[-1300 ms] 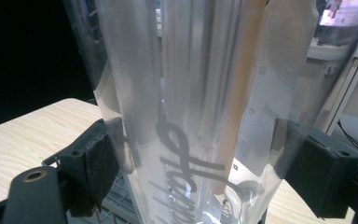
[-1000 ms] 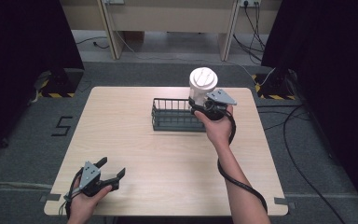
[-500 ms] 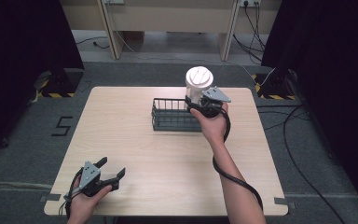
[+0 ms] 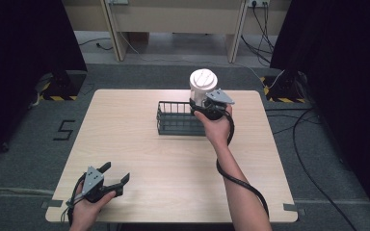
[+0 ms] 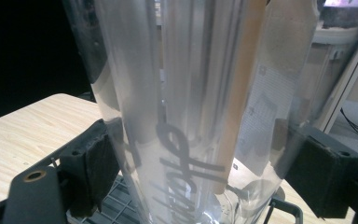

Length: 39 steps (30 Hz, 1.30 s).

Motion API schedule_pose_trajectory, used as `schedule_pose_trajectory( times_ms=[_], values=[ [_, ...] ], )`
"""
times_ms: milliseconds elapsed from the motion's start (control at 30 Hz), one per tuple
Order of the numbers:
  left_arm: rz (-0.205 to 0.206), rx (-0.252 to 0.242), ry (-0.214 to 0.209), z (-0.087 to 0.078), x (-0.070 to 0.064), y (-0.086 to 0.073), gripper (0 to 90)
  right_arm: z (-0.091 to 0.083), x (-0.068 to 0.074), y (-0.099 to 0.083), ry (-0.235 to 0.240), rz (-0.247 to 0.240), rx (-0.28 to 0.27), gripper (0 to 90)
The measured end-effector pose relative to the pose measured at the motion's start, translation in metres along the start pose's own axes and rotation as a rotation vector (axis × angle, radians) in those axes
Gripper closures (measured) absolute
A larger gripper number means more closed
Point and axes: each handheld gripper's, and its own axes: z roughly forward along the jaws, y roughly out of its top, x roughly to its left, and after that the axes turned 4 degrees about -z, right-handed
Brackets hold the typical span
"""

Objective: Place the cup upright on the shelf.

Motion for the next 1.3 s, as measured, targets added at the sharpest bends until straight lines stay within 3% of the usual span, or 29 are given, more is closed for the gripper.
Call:
schedule_pose_trajectory(
  times_ms=[1300],
  values=[
    [-0.009,0.002,-0.009,0.0,0.0,0.0,15.1,0.038,0.018,-0.03,0.021,0.031,0.11,18.4]
  ],
)
